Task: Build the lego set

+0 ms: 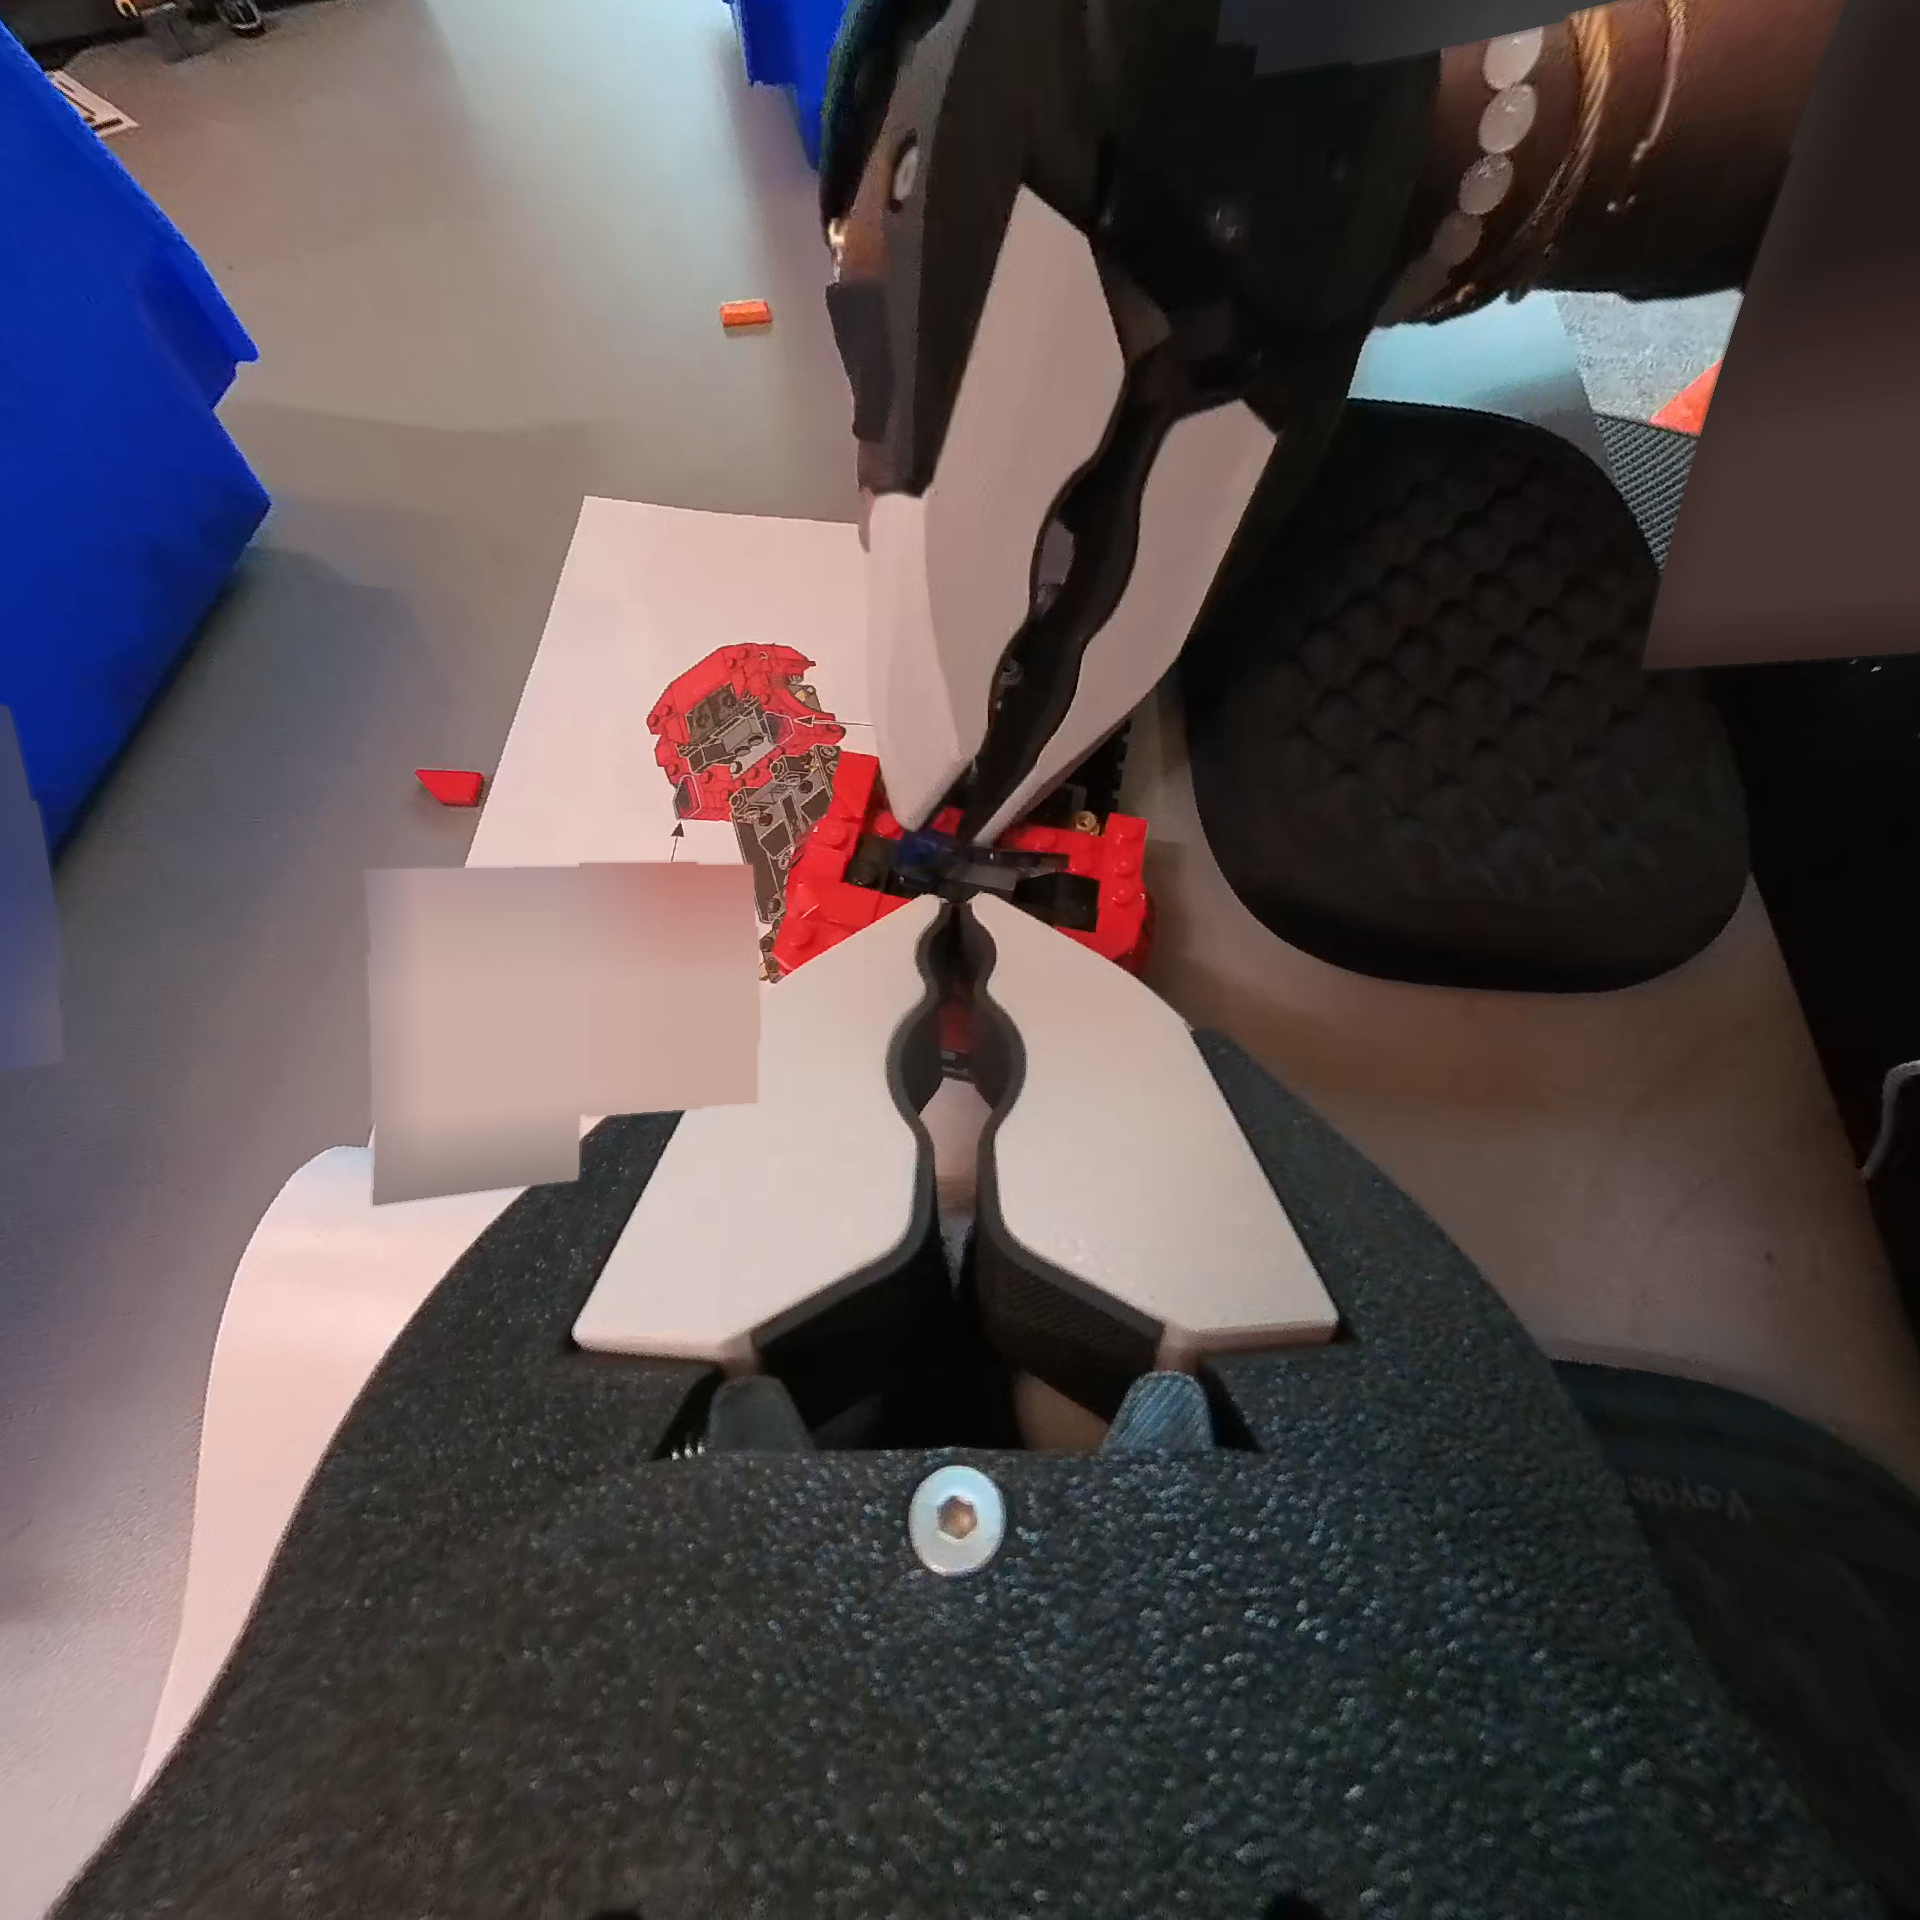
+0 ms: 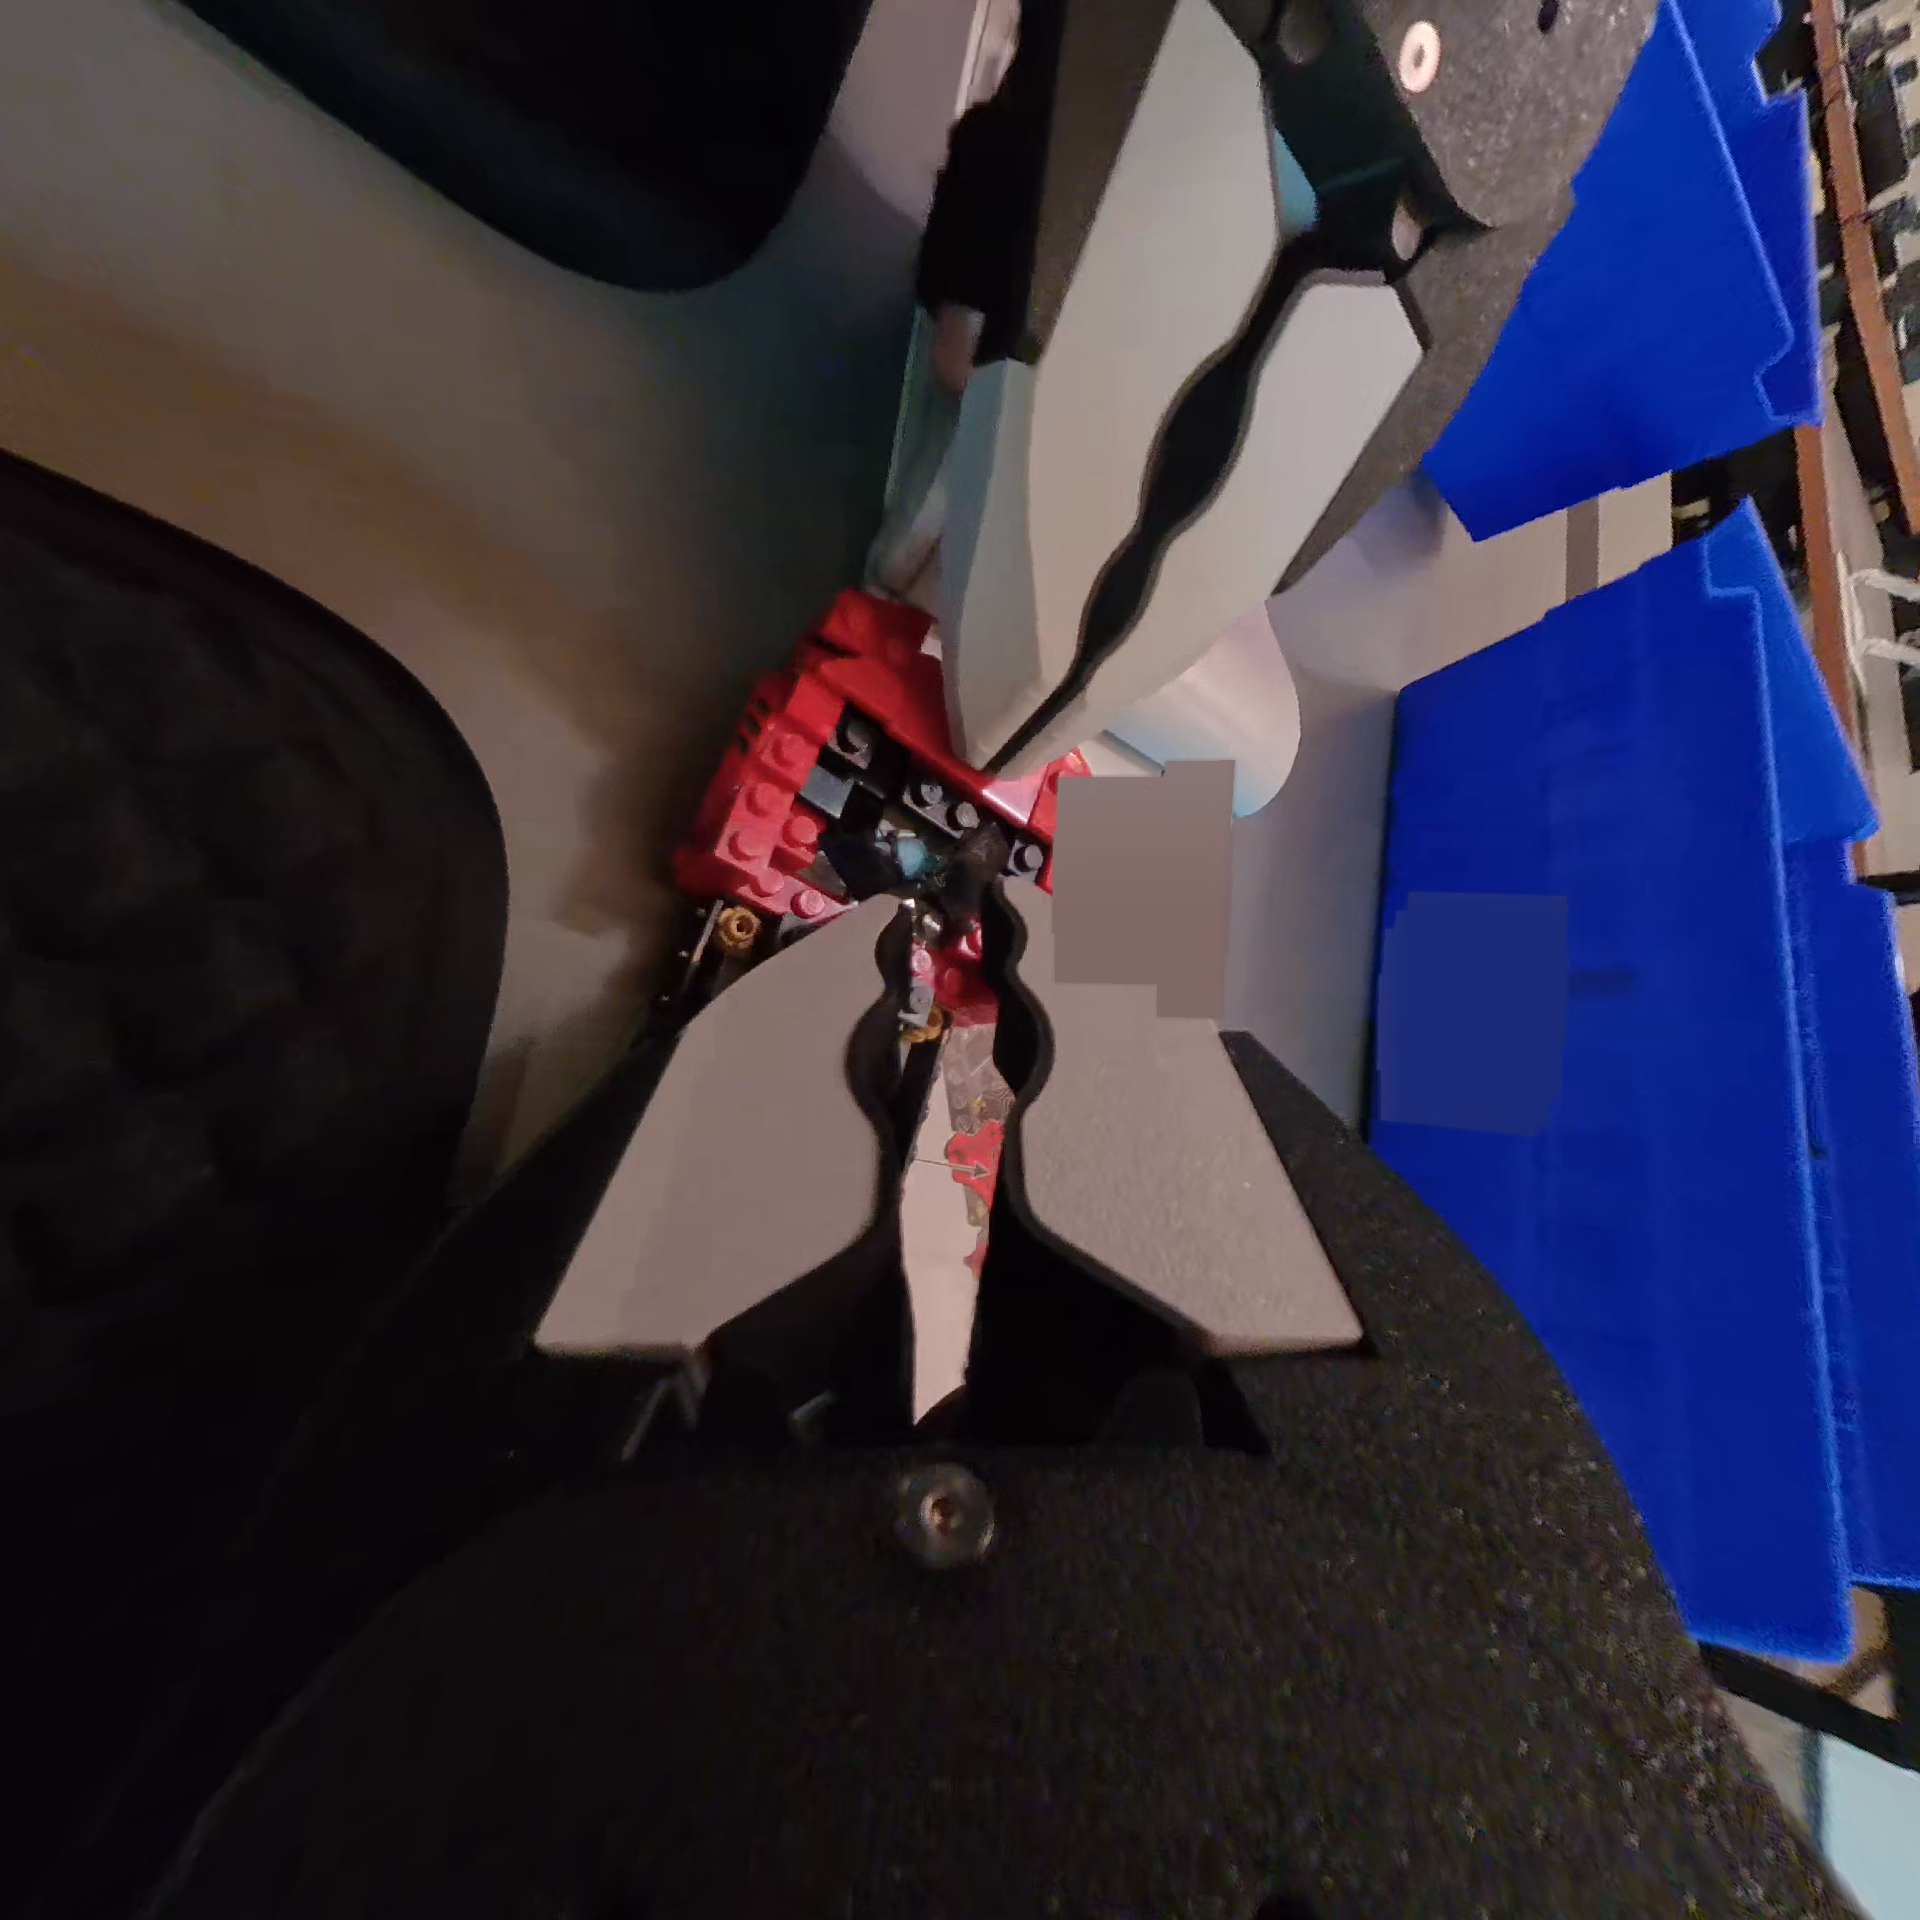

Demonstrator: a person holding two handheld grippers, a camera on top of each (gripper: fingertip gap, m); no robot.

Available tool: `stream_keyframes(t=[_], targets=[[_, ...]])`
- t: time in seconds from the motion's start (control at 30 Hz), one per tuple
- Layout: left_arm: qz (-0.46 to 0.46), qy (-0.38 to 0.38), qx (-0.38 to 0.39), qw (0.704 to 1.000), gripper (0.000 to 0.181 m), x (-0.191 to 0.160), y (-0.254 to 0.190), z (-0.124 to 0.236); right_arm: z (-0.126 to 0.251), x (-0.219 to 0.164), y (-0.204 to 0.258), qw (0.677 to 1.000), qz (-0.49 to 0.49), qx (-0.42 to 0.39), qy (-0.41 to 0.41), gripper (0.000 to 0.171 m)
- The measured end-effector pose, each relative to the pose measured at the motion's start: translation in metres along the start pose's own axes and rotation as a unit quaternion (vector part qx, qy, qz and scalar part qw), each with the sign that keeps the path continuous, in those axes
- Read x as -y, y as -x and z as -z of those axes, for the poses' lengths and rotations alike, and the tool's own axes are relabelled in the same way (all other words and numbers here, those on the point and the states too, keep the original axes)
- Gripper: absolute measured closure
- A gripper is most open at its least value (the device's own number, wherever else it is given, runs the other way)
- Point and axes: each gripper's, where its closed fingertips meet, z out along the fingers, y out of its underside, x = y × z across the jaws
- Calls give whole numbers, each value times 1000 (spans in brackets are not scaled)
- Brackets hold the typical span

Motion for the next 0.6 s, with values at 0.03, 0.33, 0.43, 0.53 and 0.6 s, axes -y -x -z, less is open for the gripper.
stream_keyframes(t=[0.03,0.33,0.43,0.53,0.6], targets=[[0,-1,-1,1000,181,0,0,0,-1,1,0,1000,13,-2,0,159],[7,-5,-4,1000,181,0,0,0,0,1,-1,993,113,-32,0,169],[8,-7,-5,1000,181,1,0,0,2,2,-3,990,136,-38,-7,171],[9,-6,-4,1000,181,1,0,0,0,-3,-4,988,146,-39,0,169],[7,-4,-3,1000,181,1,0,0,2,-1,-5,989,140,-44,-18,164]])
